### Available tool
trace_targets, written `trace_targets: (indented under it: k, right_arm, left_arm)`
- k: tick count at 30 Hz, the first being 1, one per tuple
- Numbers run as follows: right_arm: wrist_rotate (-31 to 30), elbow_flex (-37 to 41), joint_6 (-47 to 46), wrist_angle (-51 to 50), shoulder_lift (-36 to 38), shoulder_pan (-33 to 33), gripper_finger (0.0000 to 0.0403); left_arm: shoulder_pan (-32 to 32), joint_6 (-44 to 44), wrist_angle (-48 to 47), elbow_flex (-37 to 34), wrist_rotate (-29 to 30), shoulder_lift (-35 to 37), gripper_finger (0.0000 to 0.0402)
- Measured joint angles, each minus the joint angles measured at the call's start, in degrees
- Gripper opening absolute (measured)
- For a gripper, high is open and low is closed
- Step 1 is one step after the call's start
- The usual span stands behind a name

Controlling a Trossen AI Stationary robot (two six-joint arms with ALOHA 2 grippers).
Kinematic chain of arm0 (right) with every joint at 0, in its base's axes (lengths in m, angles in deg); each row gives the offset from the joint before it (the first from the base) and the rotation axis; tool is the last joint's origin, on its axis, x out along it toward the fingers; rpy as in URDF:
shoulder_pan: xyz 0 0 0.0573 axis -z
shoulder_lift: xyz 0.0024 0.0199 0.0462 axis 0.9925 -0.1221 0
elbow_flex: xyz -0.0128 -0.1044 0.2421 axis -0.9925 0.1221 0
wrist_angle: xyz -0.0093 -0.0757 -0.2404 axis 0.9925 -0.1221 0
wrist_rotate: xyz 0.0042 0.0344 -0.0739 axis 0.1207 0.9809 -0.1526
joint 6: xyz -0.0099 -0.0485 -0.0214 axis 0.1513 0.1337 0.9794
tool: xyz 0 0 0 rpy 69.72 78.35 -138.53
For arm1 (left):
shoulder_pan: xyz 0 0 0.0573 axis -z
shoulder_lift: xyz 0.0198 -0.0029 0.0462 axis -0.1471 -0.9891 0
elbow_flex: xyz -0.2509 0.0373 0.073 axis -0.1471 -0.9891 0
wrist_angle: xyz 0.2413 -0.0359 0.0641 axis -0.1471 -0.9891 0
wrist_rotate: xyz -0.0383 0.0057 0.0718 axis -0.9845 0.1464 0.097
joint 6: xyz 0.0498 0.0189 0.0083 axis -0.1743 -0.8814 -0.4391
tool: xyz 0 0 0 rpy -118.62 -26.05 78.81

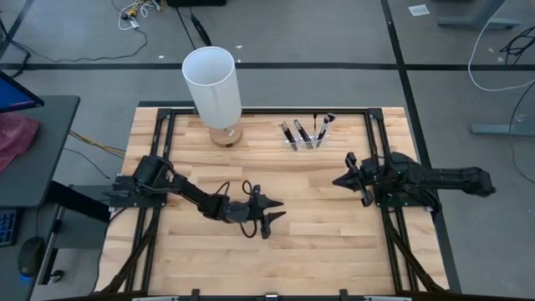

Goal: Sort items
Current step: Return to Home Position

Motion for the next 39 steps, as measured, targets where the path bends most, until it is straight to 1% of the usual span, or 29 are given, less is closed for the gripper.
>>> trace_targets:
  k: [4, 6, 8, 9, 11, 13, 15, 21, 29, 37, 39]
  right_arm:
    - [-2.52, 0.00, 0.61, -7.83, 7.24, -0.01, 0.0000]
    - [-2.57, 0.00, 1.15, -7.74, 9.53, -0.04, 0.0000]
    - [-3.49, -0.07, 1.81, -7.43, 9.58, -0.08, 0.0000]
    - [-4.95, -0.07, 2.21, -8.21, 9.58, -0.09, 0.0000]
    - [-9.91, -0.07, 2.56, -8.81, 8.78, -0.08, 0.0000]
    - [-14.15, -0.06, 2.65, -10.00, 8.33, -0.08, 0.0000]
    - [-16.03, -0.05, 3.05, -10.12, 8.20, -0.08, 0.0000]
    - [-16.35, -0.06, 4.51, -9.97, 6.43, -0.12, 0.0000]
    - [-16.37, -0.04, 5.76, -10.07, 3.94, -0.12, 0.0021]
    - [-16.37, -0.04, 5.77, -10.05, 3.94, -0.12, 0.0027]
    - [-16.35, -0.05, 5.78, -9.98, 3.94, -0.12, 0.0027]
  left_arm:
    - [-0.41, 1.64, 0.09, -0.02, -3.14, 1.52, 0.0154]
    - [-0.63, 1.84, -0.13, -0.22, -3.73, 3.65, 0.0153]
    - [-1.02, 0.60, -0.13, -1.24, -3.67, 6.56, 0.0152]
    - [-1.13, -0.47, -0.63, -2.38, -3.55, 8.65, 0.0150]
    - [-1.42, -1.97, -0.38, -4.92, -2.86, 12.62, 0.0142]
    - [-1.58, -2.60, -0.27, -8.95, -0.83, 17.63, 0.0133]
    - [-1.96, -2.45, 0.11, -13.61, -0.04, 22.29, 0.0121]
    - [-4.18, -0.69, 2.67, -26.48, 0.49, 34.73, 0.0081]
    - [-6.24, -0.57, 3.64, -38.13, -1.52, 49.00, 0.0009]
    - [-6.75, 1.13, 3.70, -47.06, -2.16, 60.73, 0.0003]
    - [-7.71, 2.37, 1.29, -47.50, -3.59, 63.23, 0.0003]
